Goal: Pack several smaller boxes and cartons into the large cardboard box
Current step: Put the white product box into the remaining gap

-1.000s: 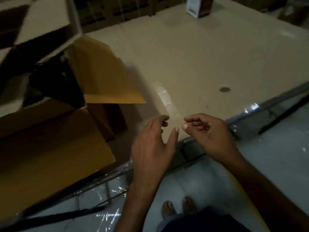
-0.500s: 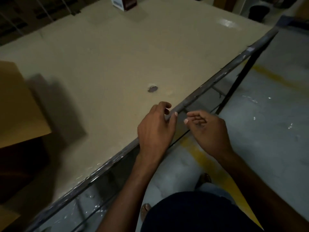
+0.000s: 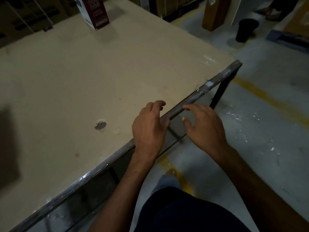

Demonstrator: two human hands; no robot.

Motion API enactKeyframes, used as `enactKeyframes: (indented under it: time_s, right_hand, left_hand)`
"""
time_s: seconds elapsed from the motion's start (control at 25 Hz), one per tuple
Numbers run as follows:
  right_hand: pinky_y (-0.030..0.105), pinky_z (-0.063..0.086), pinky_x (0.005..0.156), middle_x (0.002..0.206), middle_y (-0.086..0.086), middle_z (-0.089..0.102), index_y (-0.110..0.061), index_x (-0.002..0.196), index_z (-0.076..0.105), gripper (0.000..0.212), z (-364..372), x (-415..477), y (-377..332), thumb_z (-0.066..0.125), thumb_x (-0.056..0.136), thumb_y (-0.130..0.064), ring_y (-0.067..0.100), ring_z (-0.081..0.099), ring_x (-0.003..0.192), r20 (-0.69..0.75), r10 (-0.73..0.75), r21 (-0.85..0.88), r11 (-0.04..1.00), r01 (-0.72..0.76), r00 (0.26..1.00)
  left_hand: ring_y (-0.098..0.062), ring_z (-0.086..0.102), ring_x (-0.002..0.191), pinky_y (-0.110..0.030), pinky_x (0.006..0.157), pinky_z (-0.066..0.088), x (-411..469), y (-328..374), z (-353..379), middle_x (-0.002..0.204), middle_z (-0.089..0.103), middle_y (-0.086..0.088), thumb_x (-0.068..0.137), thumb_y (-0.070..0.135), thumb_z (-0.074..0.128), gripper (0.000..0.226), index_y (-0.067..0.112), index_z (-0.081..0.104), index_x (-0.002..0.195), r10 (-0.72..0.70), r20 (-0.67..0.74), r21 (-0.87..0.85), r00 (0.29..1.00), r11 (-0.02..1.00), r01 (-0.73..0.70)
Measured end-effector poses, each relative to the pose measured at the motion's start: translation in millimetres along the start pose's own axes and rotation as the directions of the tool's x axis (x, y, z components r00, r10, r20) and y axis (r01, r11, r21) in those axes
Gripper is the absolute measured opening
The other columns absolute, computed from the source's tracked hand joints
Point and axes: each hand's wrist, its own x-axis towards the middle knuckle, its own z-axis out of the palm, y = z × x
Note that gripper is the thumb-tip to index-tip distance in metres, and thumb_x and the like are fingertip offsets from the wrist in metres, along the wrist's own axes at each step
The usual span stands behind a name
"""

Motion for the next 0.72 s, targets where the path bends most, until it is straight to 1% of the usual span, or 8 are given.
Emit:
enactKeyframes:
  time_s: [0.08, 0.16, 0.24, 0.28, 0.4, 0.52, 0.6, 0.72]
  right_hand:
    - [0.043, 0.047, 0.09, 0.121, 0.006, 0.069, -0.016, 0.127, 0.067, 0.039, 2, 34, 29, 0.072, 0.089, -0.019, 0.03, 0.061, 0.112, 0.001, -0.075, -0.101, 0.992, 0.074, 0.997]
    - [0.043, 0.044, 0.089, 0.12, 0.005, 0.069, -0.016, 0.126, 0.068, 0.039, 4, 75, 60, 0.072, 0.087, -0.019, 0.031, 0.061, 0.112, 0.007, -0.122, -0.155, 0.98, 0.121, 0.993]
    - [0.042, 0.043, 0.091, 0.119, 0.004, 0.069, -0.017, 0.125, 0.069, 0.039, 2, 120, 90, 0.072, 0.086, -0.02, 0.03, 0.061, 0.111, 0.038, -0.145, -0.186, 0.971, 0.149, 0.989]
    - [0.043, 0.043, 0.091, 0.119, 0.003, 0.069, -0.018, 0.124, 0.069, 0.039, 1, 141, 103, 0.071, 0.086, -0.021, 0.029, 0.061, 0.11, 0.054, -0.15, -0.185, 0.97, 0.157, 0.987]
    - [0.042, 0.043, 0.091, 0.122, 0.002, 0.068, -0.02, 0.125, 0.068, 0.038, -9, 204, 147, 0.069, 0.086, -0.022, 0.028, 0.06, 0.111, 0.109, -0.132, -0.155, 0.977, 0.148, 0.985]
    - [0.04, 0.042, 0.092, 0.126, -0.002, 0.067, -0.023, 0.127, 0.067, 0.038, -23, 264, 184, 0.067, 0.089, -0.024, 0.024, 0.058, 0.116, 0.156, -0.12, -0.094, 0.986, 0.136, 0.98]
    - [0.038, 0.041, 0.095, 0.127, -0.004, 0.066, -0.025, 0.127, 0.067, 0.037, -31, 301, 209, 0.067, 0.09, -0.026, 0.02, 0.057, 0.118, 0.159, -0.114, -0.04, 0.992, 0.122, 0.981]
    - [0.036, 0.042, 0.096, 0.126, -0.005, 0.067, -0.026, 0.125, 0.068, 0.035, -34, 357, 250, 0.068, 0.09, -0.026, 0.019, 0.057, 0.117, 0.173, -0.165, 0.034, 0.986, 0.161, 0.971]
  left_hand:
    - [-0.015, 0.065, 0.099, -0.031, 0.066, 0.051, 33, 16, 24, 0.117, 0.067, 0.008, 0.092, 0.035, 0.067, 0.036, 0.029, 0.061, 0.127, -0.01, 0.02, 0.059, 1.0, 0.998, 0.009]
    - [-0.017, 0.066, 0.1, -0.03, 0.065, 0.048, 69, 32, 51, 0.117, 0.068, 0.006, 0.096, 0.036, 0.064, 0.033, 0.027, 0.061, 0.127, -0.003, 0.004, 0.096, 1.0, 0.995, 0.003]
    - [-0.017, 0.067, 0.095, -0.029, 0.064, 0.046, 110, 49, 81, 0.111, 0.07, 0.007, 0.098, 0.039, 0.06, 0.031, 0.027, 0.061, 0.126, -0.008, -0.017, 0.088, 1.0, 0.996, 0.01]
    - [-0.017, 0.068, 0.092, -0.028, 0.062, 0.043, 132, 56, 94, 0.106, 0.072, 0.008, 0.099, 0.041, 0.058, 0.03, 0.028, 0.062, 0.126, -0.033, -0.028, 0.073, 0.999, 0.997, 0.035]
    - [-0.019, 0.07, 0.092, -0.027, 0.063, 0.034, 200, 86, 134, 0.096, 0.075, 0.009, 0.101, 0.045, 0.053, 0.032, 0.029, 0.061, 0.127, -0.117, 0.002, 0.046, 0.993, 0.992, 0.117]
    - [-0.017, 0.07, 0.091, -0.027, 0.063, 0.036, 257, 122, 161, 0.095, 0.075, 0.011, 0.1, 0.047, 0.053, 0.033, 0.03, 0.06, 0.128, -0.147, 0.034, 0.005, 0.989, 0.989, 0.147]
    - [-0.014, 0.07, 0.089, -0.026, 0.063, 0.037, 287, 141, 176, 0.093, 0.074, 0.012, 0.099, 0.047, 0.054, 0.033, 0.032, 0.06, 0.127, -0.168, 0.038, -0.001, 0.985, 0.986, 0.168]
    - [-0.012, 0.07, 0.088, -0.025, 0.064, 0.038, 329, 165, 205, 0.093, 0.073, 0.014, 0.098, 0.047, 0.056, 0.031, 0.034, 0.06, 0.126, -0.257, 0.007, -0.012, 0.966, 0.966, 0.257]
